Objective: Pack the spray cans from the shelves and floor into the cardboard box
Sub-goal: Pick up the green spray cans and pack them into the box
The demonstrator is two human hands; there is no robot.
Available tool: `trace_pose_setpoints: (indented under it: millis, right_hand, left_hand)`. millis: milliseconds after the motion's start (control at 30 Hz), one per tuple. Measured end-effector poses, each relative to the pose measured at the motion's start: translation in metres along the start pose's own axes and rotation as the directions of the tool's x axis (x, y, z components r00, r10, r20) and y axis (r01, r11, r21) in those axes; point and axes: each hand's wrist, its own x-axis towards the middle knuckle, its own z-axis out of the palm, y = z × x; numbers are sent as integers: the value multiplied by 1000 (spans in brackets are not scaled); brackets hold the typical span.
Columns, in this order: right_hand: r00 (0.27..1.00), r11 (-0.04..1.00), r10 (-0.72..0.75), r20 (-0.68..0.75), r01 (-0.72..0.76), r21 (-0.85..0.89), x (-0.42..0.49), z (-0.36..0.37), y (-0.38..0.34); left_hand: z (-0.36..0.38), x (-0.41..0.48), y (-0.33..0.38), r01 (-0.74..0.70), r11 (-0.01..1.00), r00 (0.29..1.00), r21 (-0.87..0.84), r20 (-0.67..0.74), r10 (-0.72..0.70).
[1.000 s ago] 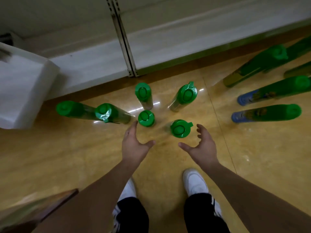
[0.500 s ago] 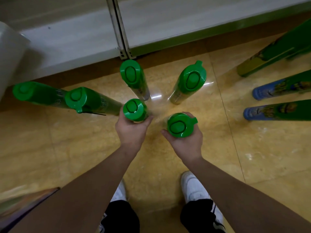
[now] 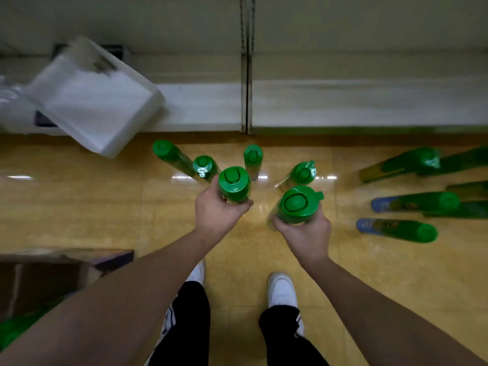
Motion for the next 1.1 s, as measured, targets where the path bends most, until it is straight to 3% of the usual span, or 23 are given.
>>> trace_pose_setpoints:
  millis: [267, 500, 700, 767, 933, 1100]
  right_hand:
    - [970, 982, -189, 151, 184, 46, -84, -92, -200]
    - [897, 937, -335, 289, 350, 1, -176, -94, -338]
    - [756, 847, -484, 442, 531, 20, -273, -27, -406]
    - [727, 841, -481, 490, 540, 23, -298, -4, -414]
    - [555, 798, -460, 693, 601, 48, -383, 76, -418]
    - [444, 775, -415, 794, 630, 52, -453, 140, -412]
  left_hand:
    - [-213, -102, 113, 71, 985, 976, -159, -191, -101]
    - [-381, -183, 119, 142, 931, 862, -335, -421, -283]
    - [-498, -248, 49, 184, 901, 728, -394, -561, -394]
    - [-524, -266, 23, 202, 889, 697, -411, -577, -425]
    - [-584, -325, -72, 318, 823, 563, -470, -605, -563]
    - [-621, -377, -156, 420, 761, 422, -495, -636, -646]
